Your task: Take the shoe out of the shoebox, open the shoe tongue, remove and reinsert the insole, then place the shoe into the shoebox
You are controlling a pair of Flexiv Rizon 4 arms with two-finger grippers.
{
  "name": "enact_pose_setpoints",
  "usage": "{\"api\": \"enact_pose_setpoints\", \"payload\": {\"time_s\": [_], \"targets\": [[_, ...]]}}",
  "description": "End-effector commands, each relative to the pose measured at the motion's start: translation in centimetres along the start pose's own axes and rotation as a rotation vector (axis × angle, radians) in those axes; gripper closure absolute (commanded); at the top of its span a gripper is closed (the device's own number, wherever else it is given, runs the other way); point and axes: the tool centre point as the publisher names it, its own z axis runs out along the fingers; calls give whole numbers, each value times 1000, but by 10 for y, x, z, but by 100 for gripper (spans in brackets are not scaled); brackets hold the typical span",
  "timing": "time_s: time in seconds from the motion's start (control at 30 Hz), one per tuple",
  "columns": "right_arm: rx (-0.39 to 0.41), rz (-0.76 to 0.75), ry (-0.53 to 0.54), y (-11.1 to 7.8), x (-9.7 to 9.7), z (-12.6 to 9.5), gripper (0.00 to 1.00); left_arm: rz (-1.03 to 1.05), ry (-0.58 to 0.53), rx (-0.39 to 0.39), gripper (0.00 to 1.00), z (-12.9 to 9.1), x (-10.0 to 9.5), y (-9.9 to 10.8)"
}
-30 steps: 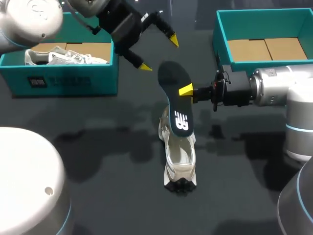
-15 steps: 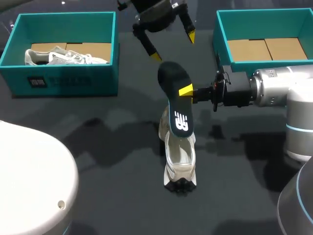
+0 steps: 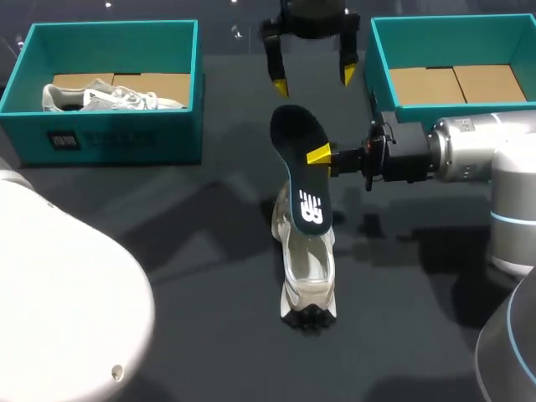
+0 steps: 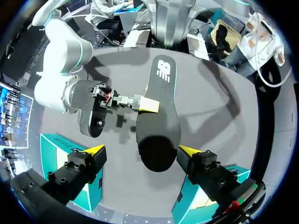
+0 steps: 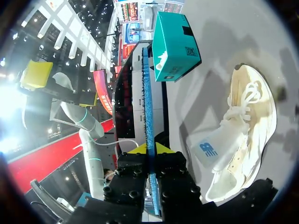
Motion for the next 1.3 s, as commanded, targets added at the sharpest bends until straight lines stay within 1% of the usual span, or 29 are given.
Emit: {"api": "enact_pose_setpoints", "payload": {"time_s": [0.03, 0.33, 0.43, 0.5, 0.57, 0.63, 0.77, 0.8, 0.87, 1.0, 1.13, 1.27, 1.3], "targets": [[-2, 0, -2, -1, 0, 1, 100, -2, 309, -6, 0, -3, -3, -2], [-2, 0, -2, -1, 0, 1, 100, -8, 292, -8, 0, -4, 5, -9], [-2, 0, -2, -1, 0, 1, 100, -5, 275, -3, 0, -4, 8, -11], [-2, 0, -2, -1, 0, 1, 100, 0, 242, -12, 0, -5, 10, -12], [-2, 0, -2, -1, 0, 1, 100, 13, 186, -29, 0, -6, 15, -15], [-2, 0, -2, -1, 0, 1, 100, 39, 99, -34, 0, -7, 20, -17], [-2, 0, -2, -1, 0, 1, 100, 58, -37, -34, 0, -7, 32, -21], [-2, 0, -2, -1, 0, 1, 100, 57, -75, -45, 0, -8, 35, -21], [-2, 0, -2, -1, 0, 1, 100, 46, -144, -37, 0, -9, 42, -22], [-2, 0, -2, -1, 0, 1, 100, 47, -320, -26, 0, -11, 57, -27], [-2, 0, -2, -1, 0, 1, 100, 53, -485, -19, 0, -8, 69, -30], [-2, 0, -2, -1, 0, 1, 100, 74, -618, -1, 0, -2, 76, -32], [-2, 0, -2, -1, 0, 1, 100, 77, -656, -18, 0, 0, 78, -33]]}}
